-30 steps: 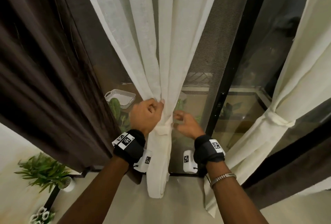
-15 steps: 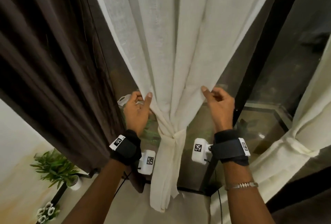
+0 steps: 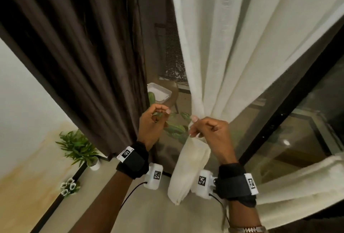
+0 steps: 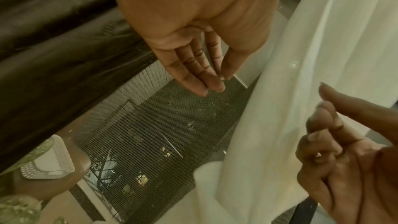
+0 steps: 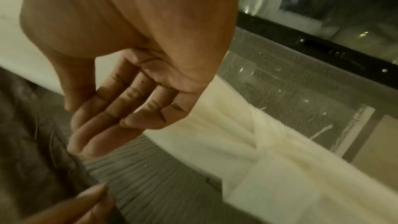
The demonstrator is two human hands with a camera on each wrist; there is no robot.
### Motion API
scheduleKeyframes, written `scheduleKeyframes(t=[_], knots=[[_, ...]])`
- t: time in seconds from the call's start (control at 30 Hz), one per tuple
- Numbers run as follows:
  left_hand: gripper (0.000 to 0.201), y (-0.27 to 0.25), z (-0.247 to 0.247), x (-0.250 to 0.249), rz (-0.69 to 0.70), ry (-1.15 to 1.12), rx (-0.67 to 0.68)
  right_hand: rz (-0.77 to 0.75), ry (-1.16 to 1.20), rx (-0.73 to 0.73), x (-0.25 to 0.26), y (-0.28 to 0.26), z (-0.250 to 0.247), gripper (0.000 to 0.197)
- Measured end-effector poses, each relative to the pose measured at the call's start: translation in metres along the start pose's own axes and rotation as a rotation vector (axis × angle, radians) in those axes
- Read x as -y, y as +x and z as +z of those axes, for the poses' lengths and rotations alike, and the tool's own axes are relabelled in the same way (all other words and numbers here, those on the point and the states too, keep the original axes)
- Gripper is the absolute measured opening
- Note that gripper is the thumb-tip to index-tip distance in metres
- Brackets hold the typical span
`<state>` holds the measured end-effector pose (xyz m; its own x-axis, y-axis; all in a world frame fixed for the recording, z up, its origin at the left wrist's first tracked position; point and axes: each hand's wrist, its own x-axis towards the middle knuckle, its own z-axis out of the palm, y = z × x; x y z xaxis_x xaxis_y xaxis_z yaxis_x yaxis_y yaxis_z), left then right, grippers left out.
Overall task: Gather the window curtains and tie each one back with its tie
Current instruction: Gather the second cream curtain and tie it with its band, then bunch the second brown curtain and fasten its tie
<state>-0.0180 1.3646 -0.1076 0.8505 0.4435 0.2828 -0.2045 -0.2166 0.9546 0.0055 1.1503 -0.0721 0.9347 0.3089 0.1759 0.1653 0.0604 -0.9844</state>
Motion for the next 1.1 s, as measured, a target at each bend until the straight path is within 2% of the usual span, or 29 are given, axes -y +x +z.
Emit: scheduleKeyframes(t=[0.13, 0.27, 0.3, 0.33, 0.4, 0.47, 0.53, 0.57, 0.6, 0.67, 0.7, 0.73, 0.8, 0.97, 1.03, 1.1], knots=[[0.003, 0.017, -0.058, 0.006, 0.030, 0.016, -0.027, 0.033, -0.083, 0.084, -0.010, 0.011, 0.088, 0.021], [0.006, 0.033, -0.119, 0.006, 0.097, 0.015, -0.120, 0.012, -0.142, 0.008, -0.003, 0.031, 0.150, 0.013], [0.007, 0.038, -0.136, 0.007, 0.103, 0.019, -0.140, -0.010, -0.138, -0.039, 0.004, 0.036, 0.165, 0.017], [0.008, 0.043, -0.149, 0.009, 0.104, 0.027, -0.158, -0.034, -0.126, -0.096, 0.010, 0.041, 0.176, 0.029], [0.013, 0.055, -0.172, 0.013, 0.112, 0.042, -0.203, -0.066, -0.114, -0.202, 0.023, 0.049, 0.198, 0.067], [0.018, 0.072, -0.189, 0.018, 0.108, 0.067, -0.286, -0.067, -0.182, -0.222, 0.030, 0.064, 0.217, 0.110], [0.029, 0.095, -0.204, 0.019, 0.073, 0.104, -0.381, -0.032, -0.287, -0.192, 0.023, 0.086, 0.232, 0.133], [0.039, 0.106, -0.211, 0.021, 0.054, 0.125, -0.412, -0.004, -0.314, -0.172, 0.019, 0.096, 0.237, 0.132], [0.050, 0.119, -0.218, 0.023, 0.043, 0.144, -0.422, 0.031, -0.323, -0.156, 0.012, 0.107, 0.240, 0.120], [0.068, 0.140, -0.226, 0.027, 0.031, 0.217, -0.393, 0.096, -0.338, -0.115, 0.005, 0.116, 0.245, 0.075], [0.074, 0.150, -0.227, 0.028, 0.028, 0.280, -0.372, 0.110, -0.323, -0.118, 0.003, 0.116, 0.245, 0.059], [0.078, 0.153, -0.226, 0.031, 0.015, 0.336, -0.346, 0.107, -0.303, -0.145, -0.001, 0.110, 0.245, 0.055], [0.077, 0.171, -0.228, 0.035, -0.002, 0.349, -0.302, 0.043, -0.318, -0.242, 0.000, 0.107, 0.254, 0.061], [0.034, 0.181, -0.229, 0.051, 0.062, 0.275, -0.267, -0.053, -0.323, -0.308, 0.007, 0.124, 0.278, 0.072], [0.027, 0.167, -0.225, 0.054, 0.136, 0.314, -0.252, -0.118, -0.286, -0.303, 0.017, 0.132, 0.289, 0.071], [0.018, 0.152, -0.224, 0.056, 0.222, 0.365, -0.169, -0.151, -0.243, -0.222, 0.031, 0.138, 0.305, 0.077]])
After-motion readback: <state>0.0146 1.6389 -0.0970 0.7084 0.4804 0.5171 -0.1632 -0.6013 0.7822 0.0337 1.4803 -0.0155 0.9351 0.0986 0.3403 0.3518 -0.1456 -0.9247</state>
